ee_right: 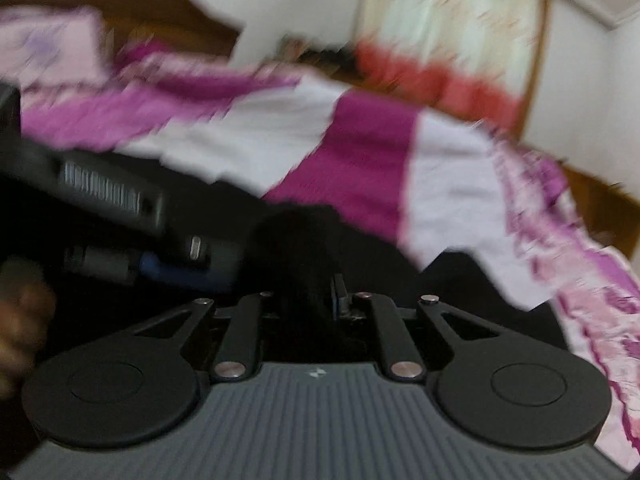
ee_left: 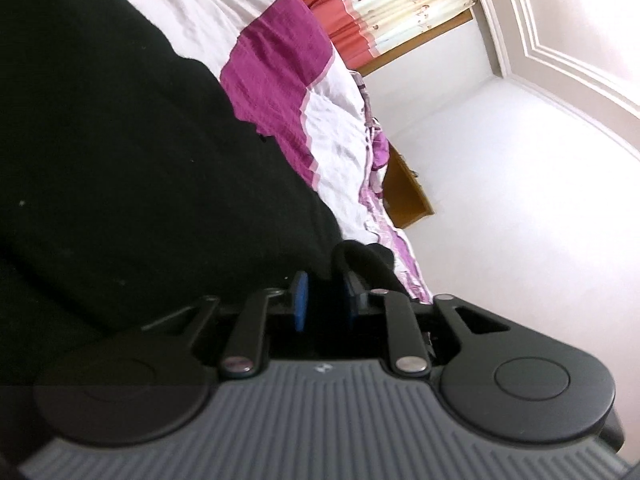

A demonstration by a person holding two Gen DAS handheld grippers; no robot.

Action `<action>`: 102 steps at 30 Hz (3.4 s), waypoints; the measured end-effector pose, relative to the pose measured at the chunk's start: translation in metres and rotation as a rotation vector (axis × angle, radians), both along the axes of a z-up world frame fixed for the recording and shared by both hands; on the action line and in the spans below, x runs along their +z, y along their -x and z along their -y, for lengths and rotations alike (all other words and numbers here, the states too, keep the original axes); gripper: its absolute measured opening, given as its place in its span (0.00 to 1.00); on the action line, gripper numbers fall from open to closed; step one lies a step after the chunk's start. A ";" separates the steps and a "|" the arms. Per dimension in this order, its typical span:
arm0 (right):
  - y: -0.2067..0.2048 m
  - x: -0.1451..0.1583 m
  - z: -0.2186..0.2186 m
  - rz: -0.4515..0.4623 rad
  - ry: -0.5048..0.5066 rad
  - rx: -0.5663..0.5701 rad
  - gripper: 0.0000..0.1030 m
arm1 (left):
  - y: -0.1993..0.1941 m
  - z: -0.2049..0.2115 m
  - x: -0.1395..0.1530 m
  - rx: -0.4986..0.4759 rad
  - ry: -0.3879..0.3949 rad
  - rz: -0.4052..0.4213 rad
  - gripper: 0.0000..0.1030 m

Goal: Fold small clothes

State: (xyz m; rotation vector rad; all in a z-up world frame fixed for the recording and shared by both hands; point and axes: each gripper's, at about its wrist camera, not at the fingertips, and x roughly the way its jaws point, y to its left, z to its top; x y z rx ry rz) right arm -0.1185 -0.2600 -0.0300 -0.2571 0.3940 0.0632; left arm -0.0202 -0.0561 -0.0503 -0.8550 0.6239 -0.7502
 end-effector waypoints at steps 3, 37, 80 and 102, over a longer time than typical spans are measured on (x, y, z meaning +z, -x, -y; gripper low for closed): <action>0.000 -0.008 -0.002 -0.059 0.011 0.109 0.67 | -0.005 -0.005 -0.005 -0.034 0.078 -0.028 0.33; 0.043 0.020 0.097 0.002 -0.018 -0.226 0.99 | -0.002 0.064 0.045 -0.107 -0.395 -0.129 0.42; -0.004 0.084 0.115 -0.250 -0.508 -0.345 0.92 | 0.006 -0.021 0.141 0.048 -0.717 0.201 0.12; -0.020 0.046 0.094 -0.172 -0.627 -0.281 0.92 | -0.030 -0.121 0.129 0.083 -0.437 0.122 0.12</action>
